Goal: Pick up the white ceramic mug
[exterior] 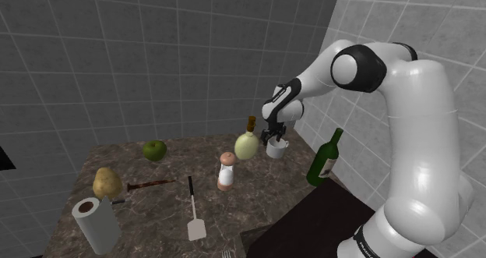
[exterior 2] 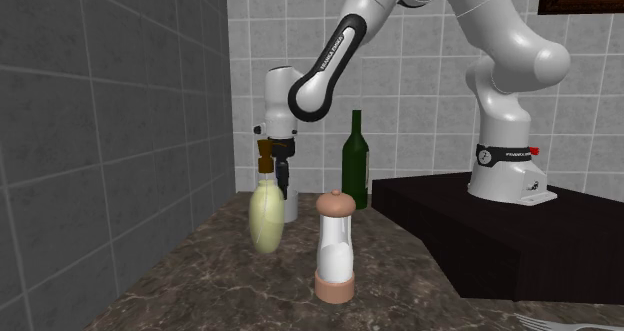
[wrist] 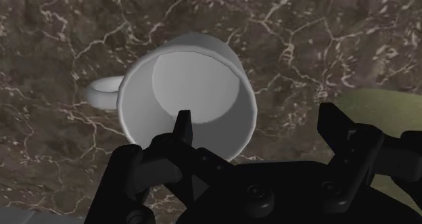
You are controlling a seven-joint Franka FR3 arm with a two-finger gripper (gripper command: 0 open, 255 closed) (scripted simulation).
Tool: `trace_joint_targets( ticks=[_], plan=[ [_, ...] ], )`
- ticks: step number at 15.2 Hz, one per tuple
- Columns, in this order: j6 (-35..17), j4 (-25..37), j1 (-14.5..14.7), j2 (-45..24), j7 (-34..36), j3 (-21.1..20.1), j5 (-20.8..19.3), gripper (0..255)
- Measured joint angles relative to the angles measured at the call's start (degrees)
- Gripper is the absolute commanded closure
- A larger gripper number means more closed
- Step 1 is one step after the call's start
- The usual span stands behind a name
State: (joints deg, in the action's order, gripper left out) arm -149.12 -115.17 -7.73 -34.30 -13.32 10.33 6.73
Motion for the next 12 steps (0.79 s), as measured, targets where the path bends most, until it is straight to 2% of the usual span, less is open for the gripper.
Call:
trace_joint_targets(
  ticks=[5,6,12],
  plan=[
    [-2.35,1.30,-0.73,-3.40,-0.47,-0.61,0.67,0],
    [-2.59,1.36,-0.78,-3.62,-0.48,-0.63,0.73,255],
    [-2.93,1.09,-0.64,-3.92,-0.43,-0.81,0.77,255]
  ],
)
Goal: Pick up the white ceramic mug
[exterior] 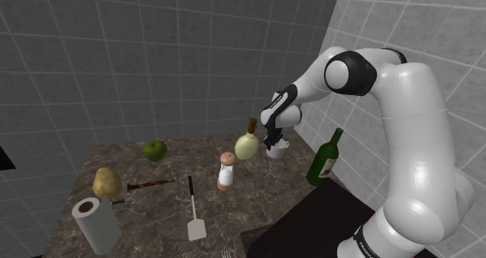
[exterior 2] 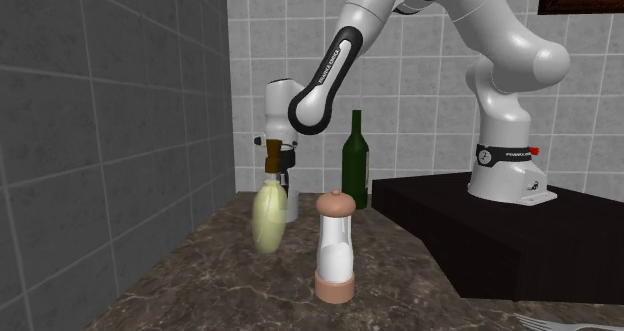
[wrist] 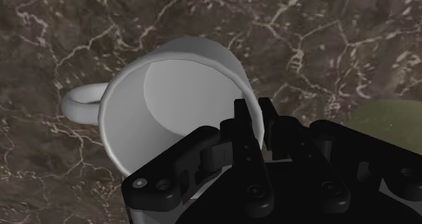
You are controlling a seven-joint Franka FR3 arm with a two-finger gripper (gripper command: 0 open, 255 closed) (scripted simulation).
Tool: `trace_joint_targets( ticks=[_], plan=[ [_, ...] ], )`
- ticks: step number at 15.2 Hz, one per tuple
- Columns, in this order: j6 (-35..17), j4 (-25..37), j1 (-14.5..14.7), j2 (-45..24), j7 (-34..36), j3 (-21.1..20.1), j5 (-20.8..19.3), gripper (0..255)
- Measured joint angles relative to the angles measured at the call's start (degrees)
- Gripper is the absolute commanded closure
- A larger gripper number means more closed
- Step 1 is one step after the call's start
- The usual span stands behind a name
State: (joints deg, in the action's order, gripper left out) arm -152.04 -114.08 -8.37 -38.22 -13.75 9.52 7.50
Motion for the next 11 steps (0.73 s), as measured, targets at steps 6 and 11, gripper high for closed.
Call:
trace_joint_targets(
  ticks=[6,11],
  plan=[
    [0.68,-0.20,0.11,0.81,0.06,0.17,-0.15,255],
    [3.10,-0.86,0.67,3.89,0.44,0.84,-0.78,255]
  ],
)
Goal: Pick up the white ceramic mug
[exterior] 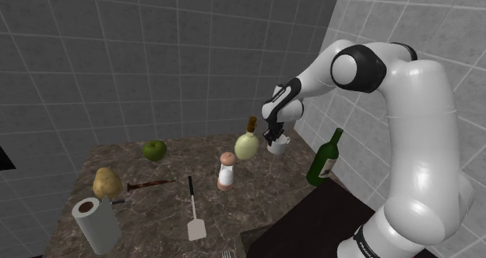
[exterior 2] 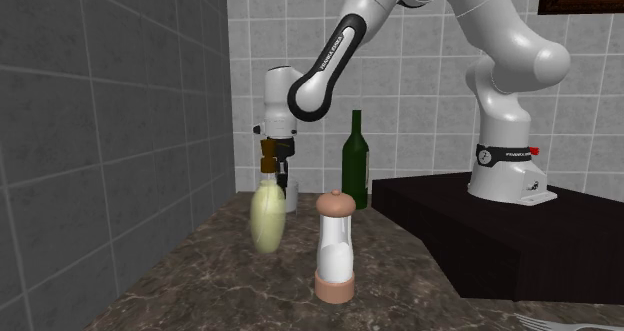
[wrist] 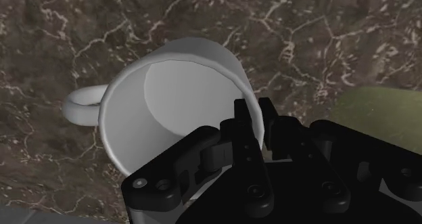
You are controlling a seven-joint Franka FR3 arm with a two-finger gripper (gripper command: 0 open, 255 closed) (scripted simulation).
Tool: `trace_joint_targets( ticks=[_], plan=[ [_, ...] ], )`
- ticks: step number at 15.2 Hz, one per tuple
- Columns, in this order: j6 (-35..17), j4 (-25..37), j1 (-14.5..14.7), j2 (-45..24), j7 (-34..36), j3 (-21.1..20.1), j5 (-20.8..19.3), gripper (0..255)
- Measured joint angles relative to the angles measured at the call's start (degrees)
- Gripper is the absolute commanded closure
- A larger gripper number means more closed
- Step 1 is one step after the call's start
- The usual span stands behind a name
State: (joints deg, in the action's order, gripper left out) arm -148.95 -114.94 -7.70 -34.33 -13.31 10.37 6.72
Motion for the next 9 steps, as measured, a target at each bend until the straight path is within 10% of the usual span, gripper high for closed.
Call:
trace_joint_targets(
  ticks=[9],
  plan=[
    [4.47,-1.08,0.89,5.59,0.67,1.17,-1.28,255]
  ],
)
